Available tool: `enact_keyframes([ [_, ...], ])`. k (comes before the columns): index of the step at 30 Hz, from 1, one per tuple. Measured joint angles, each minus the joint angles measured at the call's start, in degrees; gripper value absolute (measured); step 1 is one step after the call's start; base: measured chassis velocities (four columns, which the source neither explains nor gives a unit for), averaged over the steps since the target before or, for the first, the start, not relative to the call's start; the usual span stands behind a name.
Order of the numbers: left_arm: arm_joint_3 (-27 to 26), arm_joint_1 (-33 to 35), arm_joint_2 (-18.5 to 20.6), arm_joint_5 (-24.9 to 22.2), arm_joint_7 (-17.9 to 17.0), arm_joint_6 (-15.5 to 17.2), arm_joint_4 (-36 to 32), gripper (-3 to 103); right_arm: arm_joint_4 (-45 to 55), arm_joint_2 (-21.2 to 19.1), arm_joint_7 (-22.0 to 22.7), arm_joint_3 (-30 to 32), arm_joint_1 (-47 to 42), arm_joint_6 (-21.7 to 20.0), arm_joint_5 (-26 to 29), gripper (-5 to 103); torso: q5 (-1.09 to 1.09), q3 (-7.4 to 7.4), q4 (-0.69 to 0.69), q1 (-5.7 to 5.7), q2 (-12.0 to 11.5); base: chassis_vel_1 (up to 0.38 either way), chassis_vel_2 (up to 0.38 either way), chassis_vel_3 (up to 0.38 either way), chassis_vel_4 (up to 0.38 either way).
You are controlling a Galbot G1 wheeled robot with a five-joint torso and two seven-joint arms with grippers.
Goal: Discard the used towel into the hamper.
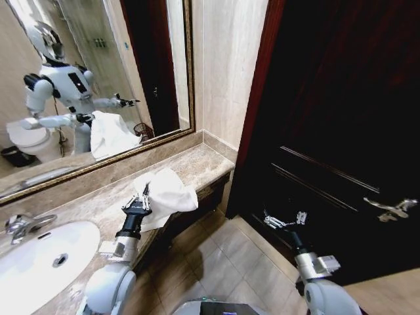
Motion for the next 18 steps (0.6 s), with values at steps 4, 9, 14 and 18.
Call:
enact_keyframes([
  [4,-0.08,0.07,0.10,0.00,0.51,-0.05,-0.11,2,0.00,0.07,-0.04,-0.01,0.14,0.00,-0.16,100,0.00,0.00,0.01,0.00,0.00,0.054,-0.056,-0.039,0.047],
  [9,-0.09,0.03,0.11,0.08,0.57,-0.57,0.09,2,0.03,0.09,-0.07,0.05,0.28,0.01,-0.18,100,0.00,0.00,0.01,-0.01,0.00,0.055,-0.051,-0.052,0.055],
  [14,-0.09,-0.03,0.16,0.18,0.57,-0.82,0.24,2,0.15,-0.03,-0.07,0.30,0.25,0.03,-0.14,100,0.00,0.00,0.01,-0.01,0.00,0.023,-0.069,-0.072,0.024],
  [18,-0.01,-0.11,0.18,0.28,0.54,-0.84,0.24,2,0.19,-0.08,-0.07,0.40,0.15,0.14,-0.07,100,0.00,0.00,0.01,-0.01,0.00,0.002,-0.090,-0.096,0.006],
])
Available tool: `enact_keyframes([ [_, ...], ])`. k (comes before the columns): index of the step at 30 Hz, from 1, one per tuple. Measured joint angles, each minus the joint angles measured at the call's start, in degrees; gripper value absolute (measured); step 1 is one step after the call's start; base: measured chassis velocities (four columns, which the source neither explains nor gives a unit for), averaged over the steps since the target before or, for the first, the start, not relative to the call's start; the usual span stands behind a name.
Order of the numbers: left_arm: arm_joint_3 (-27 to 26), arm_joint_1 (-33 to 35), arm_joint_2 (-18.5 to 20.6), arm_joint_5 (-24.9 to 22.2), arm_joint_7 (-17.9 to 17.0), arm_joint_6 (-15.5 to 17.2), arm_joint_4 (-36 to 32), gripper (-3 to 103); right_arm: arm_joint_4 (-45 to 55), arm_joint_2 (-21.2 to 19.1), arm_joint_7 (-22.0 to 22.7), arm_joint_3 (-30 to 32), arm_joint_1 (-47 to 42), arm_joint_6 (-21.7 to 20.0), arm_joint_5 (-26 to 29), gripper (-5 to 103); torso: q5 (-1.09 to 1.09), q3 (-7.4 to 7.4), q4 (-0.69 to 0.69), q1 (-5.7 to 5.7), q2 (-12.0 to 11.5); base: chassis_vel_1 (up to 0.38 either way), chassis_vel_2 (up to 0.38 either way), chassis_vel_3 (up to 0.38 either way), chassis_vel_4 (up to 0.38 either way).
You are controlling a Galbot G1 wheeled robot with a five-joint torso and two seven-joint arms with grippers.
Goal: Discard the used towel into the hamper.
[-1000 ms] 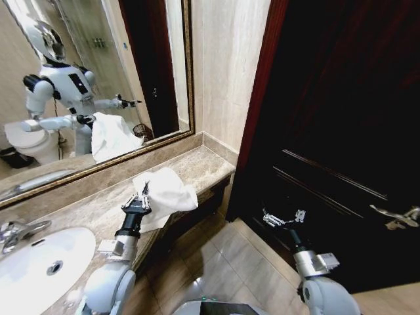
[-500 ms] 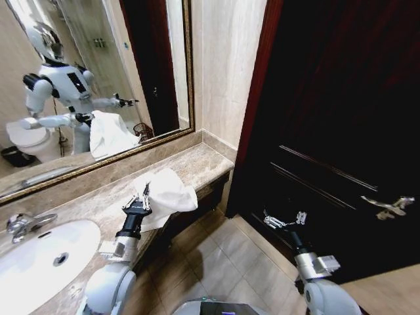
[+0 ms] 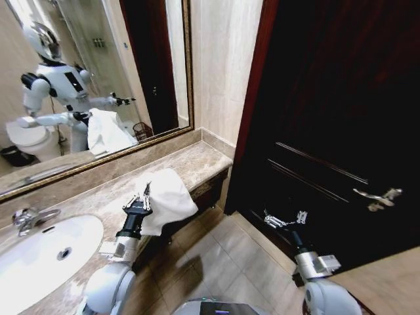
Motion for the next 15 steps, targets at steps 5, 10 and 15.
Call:
enact_keyframes([
  [5,0.05,-0.09,-0.01,0.22,-0.08,-0.12,0.05,2,0.00,-0.01,-0.02,0.03,-0.18,0.19,0.08,100,0.00,0.00,0.00,0.00,0.00,-0.015,-0.118,-0.106,-0.014],
  [10,0.04,-0.17,0.07,0.22,-0.11,-0.17,0.14,2,-0.10,0.05,-0.11,-0.07,-0.15,0.22,0.03,100,0.01,0.00,-0.01,0.00,0.00,-0.040,-0.124,-0.121,-0.032],
  [15,-0.12,-0.17,0.18,0.20,-0.14,-0.27,0.23,2,-0.19,0.16,-0.26,-0.27,0.00,0.25,-0.09,100,0.00,0.00,0.00,0.01,0.00,-0.062,-0.138,-0.141,-0.061],
])
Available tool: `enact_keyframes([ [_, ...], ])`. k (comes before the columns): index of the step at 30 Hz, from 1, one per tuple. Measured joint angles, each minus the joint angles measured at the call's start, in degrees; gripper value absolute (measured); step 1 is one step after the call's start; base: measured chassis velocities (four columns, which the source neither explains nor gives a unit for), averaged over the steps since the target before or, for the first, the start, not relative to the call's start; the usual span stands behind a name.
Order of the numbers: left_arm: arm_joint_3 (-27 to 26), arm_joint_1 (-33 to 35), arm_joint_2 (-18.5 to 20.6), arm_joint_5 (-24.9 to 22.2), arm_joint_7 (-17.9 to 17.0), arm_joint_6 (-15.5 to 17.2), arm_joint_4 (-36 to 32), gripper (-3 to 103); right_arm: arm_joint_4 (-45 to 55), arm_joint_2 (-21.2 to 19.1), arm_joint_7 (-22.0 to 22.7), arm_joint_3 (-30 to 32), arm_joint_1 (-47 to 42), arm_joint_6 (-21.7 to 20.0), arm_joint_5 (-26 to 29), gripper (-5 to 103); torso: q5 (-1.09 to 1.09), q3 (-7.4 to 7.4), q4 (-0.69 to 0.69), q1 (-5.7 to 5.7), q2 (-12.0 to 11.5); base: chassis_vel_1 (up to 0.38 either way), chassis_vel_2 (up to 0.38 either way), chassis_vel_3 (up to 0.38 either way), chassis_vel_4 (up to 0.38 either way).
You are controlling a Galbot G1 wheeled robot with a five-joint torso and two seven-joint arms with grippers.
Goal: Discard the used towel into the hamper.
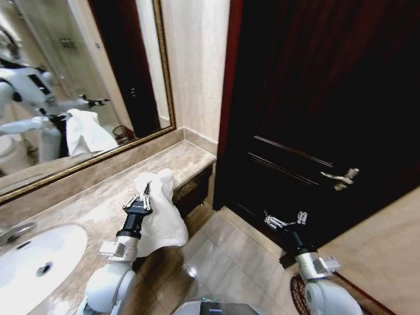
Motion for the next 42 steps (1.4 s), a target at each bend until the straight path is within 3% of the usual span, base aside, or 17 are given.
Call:
enact_keyframes([
  [42,0.03,-0.41,-0.07,0.29,0.38,-0.54,0.84,2,-0.26,-0.27,0.01,0.58,-0.85,0.88,0.10,100,0.01,0.00,0.00,0.00,0.00,-0.090,-0.160,-0.160,-0.091],
])
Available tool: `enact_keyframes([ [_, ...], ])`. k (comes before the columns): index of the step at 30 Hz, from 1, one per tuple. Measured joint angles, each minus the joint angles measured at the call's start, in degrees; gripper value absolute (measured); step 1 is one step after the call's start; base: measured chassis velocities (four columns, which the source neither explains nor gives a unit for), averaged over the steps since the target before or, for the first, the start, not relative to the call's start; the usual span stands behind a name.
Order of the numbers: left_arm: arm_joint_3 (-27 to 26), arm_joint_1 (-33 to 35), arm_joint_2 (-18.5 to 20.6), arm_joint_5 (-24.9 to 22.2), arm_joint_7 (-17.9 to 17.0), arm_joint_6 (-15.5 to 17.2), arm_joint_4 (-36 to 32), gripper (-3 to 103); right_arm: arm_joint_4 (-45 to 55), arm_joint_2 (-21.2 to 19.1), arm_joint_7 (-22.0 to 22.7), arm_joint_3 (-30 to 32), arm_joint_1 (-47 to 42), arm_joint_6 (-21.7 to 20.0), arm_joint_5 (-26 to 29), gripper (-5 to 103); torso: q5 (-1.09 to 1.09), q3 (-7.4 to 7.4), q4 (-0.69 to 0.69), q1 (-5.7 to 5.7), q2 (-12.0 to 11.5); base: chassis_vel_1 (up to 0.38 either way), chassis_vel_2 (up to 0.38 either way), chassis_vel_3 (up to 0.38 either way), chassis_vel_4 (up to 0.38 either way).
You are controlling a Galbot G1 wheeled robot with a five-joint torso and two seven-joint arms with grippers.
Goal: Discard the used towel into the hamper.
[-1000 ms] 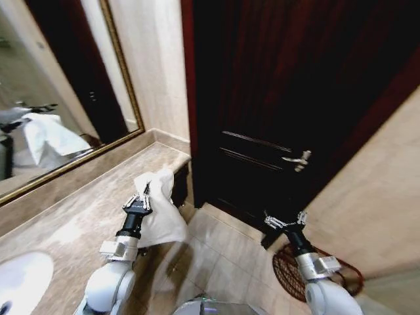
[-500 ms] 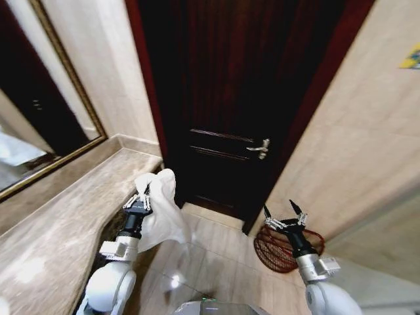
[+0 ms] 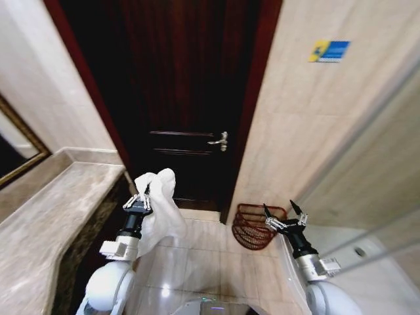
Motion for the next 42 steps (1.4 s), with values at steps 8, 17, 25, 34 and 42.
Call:
enact_keyframes([
  [8,0.02,-0.12,-0.05,0.18,0.00,-0.39,0.52,2,0.00,0.03,0.02,0.01,-0.07,0.08,0.00,100,-0.01,0.00,-0.01,0.00,-0.01,-0.087,-0.150,-0.151,-0.091],
  [17,0.10,-0.31,-0.16,0.44,-0.32,-1.07,1.16,2,-0.04,0.05,0.06,0.00,-0.17,0.18,-0.03,100,-0.01,0.00,-0.01,-0.01,-0.01,-0.085,-0.155,-0.156,-0.092],
  [25,0.12,-0.43,-0.15,0.43,-0.48,-1.10,1.23,2,-0.24,0.13,0.12,-0.08,-0.22,0.62,0.00,100,-0.01,0.00,-0.03,-0.01,0.00,-0.088,-0.113,-0.096,-0.080],
  [34,0.32,-0.65,-0.12,0.26,-0.22,-2.90,1.83,2,-0.23,0.28,0.26,-0.45,-0.08,0.73,0.23,100,-0.01,0.00,0.00,0.00,-0.01,0.000,0.000,0.000,0.000],
  [42,0.27,-0.73,-0.09,0.37,-0.26,-3.25,2.08,2,-0.11,0.32,0.33,-0.46,0.01,0.68,0.14,100,-0.01,0.00,0.00,0.00,-0.01,0.000,0.000,0.000,0.000],
])
